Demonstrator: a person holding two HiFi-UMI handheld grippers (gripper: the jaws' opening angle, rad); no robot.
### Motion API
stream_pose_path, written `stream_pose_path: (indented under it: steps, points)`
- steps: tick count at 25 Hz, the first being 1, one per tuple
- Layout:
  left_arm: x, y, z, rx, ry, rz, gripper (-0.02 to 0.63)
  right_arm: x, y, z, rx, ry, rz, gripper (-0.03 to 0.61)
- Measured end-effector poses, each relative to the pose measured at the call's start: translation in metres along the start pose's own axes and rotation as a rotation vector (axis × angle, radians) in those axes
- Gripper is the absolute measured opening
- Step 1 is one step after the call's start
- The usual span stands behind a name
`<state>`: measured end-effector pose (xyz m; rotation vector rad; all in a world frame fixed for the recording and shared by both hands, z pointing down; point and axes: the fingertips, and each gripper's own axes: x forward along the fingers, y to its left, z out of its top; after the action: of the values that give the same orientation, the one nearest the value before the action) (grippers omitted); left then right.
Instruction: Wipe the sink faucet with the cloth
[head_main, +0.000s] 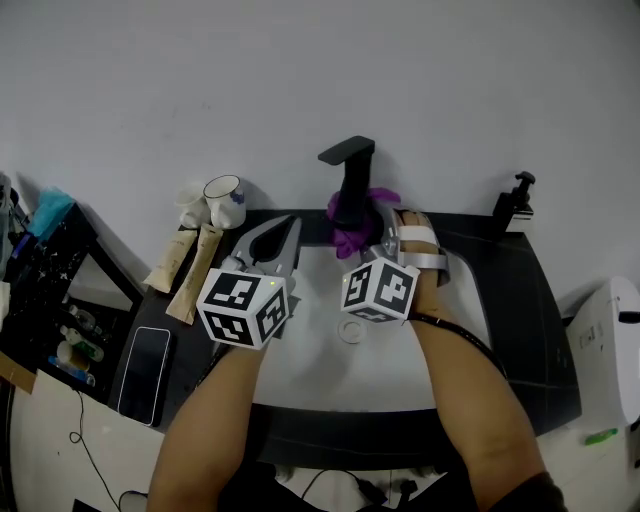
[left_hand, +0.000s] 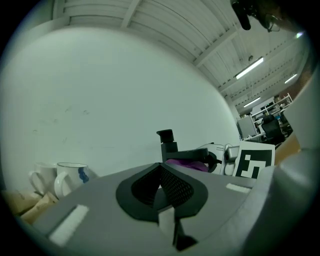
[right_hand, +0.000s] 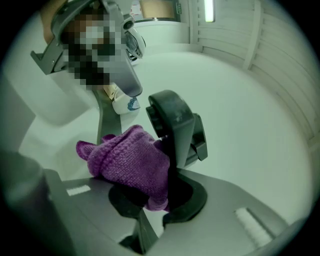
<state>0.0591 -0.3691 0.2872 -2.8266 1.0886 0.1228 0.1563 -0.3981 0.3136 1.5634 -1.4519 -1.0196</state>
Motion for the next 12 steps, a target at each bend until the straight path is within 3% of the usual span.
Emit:
stream_pose_path:
  steps: [6, 12]
  points:
    - [-0.0027, -0.0044, -0.011, 0.025, 0.06, -0.005, 0.017, 0.0006, 0.0012, 0.0005, -0.02, 0.022, 0.004, 0.049]
    - [-0.0029, -0.0039, -0.0095, 0.018, 0.051, -0.007, 0.017, -0.0016, 0.0003, 0.0015, -0.014, 0.056, 0.002, 0.049]
